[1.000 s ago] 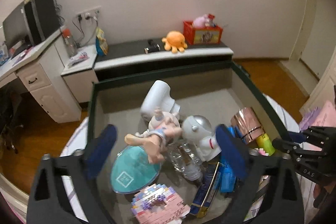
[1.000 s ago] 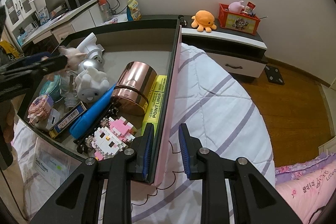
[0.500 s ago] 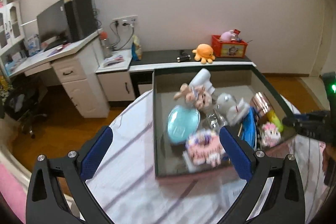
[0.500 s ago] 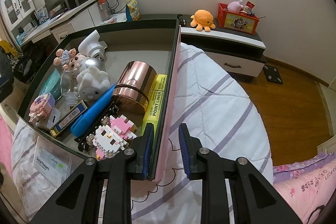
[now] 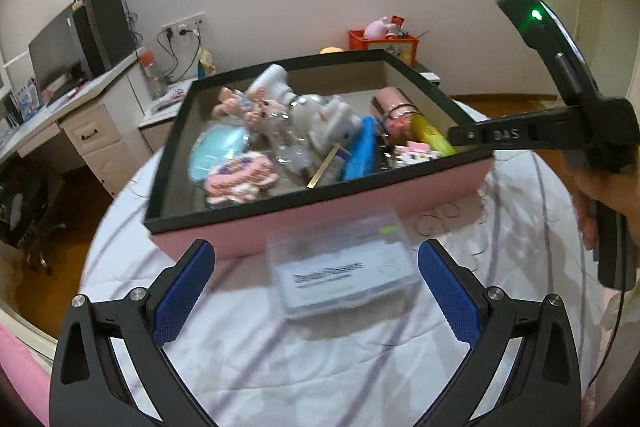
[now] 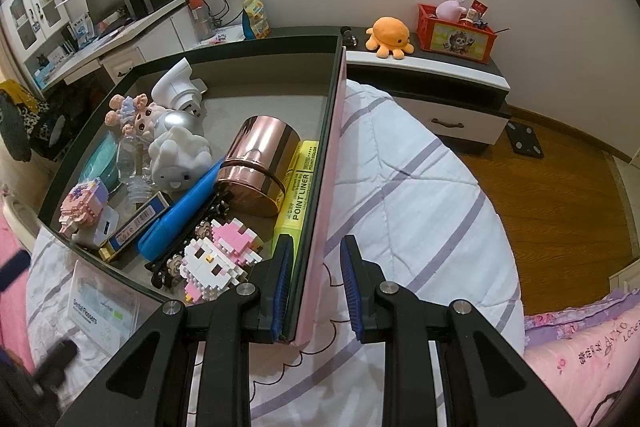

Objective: Organize rigid objects
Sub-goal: 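Withdraw the left gripper and move it to the clear Dental Flossers case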

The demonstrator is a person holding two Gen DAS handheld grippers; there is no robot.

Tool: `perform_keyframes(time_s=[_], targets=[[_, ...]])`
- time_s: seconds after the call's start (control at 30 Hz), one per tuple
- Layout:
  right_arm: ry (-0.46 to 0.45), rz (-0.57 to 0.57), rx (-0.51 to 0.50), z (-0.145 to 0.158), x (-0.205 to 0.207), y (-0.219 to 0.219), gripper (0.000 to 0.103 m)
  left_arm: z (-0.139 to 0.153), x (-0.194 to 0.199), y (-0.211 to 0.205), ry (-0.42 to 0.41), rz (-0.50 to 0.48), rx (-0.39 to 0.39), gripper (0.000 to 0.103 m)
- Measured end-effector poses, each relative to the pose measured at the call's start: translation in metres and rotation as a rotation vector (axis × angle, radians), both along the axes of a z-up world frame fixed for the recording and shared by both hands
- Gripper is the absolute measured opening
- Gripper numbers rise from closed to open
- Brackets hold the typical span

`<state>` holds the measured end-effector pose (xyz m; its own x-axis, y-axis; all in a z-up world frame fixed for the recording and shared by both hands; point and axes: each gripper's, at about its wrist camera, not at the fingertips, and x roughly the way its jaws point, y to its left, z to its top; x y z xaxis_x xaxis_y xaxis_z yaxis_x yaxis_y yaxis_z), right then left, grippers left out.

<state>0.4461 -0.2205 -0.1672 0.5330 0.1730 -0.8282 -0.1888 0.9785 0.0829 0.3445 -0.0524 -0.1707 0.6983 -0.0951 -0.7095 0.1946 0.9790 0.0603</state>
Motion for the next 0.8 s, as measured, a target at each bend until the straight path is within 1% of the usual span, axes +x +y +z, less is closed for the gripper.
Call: perform_keyframes(time_s=[0.1, 0.2, 0.27, 0.33, 0.4, 0.43, 0.63, 0.7, 0.8], targets=[[0.001, 0.002, 0.003, 0.0, 0.0, 0.0, 0.025, -0.006, -0.002, -0.013, 0.019, -0.02, -0.012, 0.103], [0.002, 0.006, 0.011, -0.002, 0.001, 0.0, 0.025, -0.016, 0.004, -0.022, 0.045, -0.01, 0.003, 0.103], [0.002, 0.007, 0.009, -0.002, 0.001, 0.0, 0.025, -0.025, 0.012, -0.02, 0.07, 0.045, 0.016, 0.103], [0.004, 0.008, 0.01, -0.002, 0.001, -0.001, 0.025, -0.03, 0.017, -0.013, 0.087, 0.08, -0.005, 0.103], [0.006, 0.01, 0.01, -0.003, 0.002, -0.002, 0.025, -0.034, 0.018, -0.001, 0.103, 0.123, -0.052, 0.103], [0.007, 0.01, 0.009, -0.003, 0.002, -0.002, 0.025, -0.035, 0.017, 0.003, 0.103, 0.135, -0.058, 0.103], [0.009, 0.009, 0.005, -0.002, 0.002, 0.0, 0.025, -0.046, 0.002, 0.047, 0.115, 0.23, -0.027, 0.103], [0.01, 0.008, 0.004, -0.002, 0.002, 0.0, 0.025, -0.05, -0.004, 0.069, 0.127, 0.272, -0.036, 0.103], [0.011, 0.006, -0.003, -0.002, 0.002, 0.001, 0.025, -0.054, -0.009, 0.102, 0.141, 0.343, -0.073, 0.103]])
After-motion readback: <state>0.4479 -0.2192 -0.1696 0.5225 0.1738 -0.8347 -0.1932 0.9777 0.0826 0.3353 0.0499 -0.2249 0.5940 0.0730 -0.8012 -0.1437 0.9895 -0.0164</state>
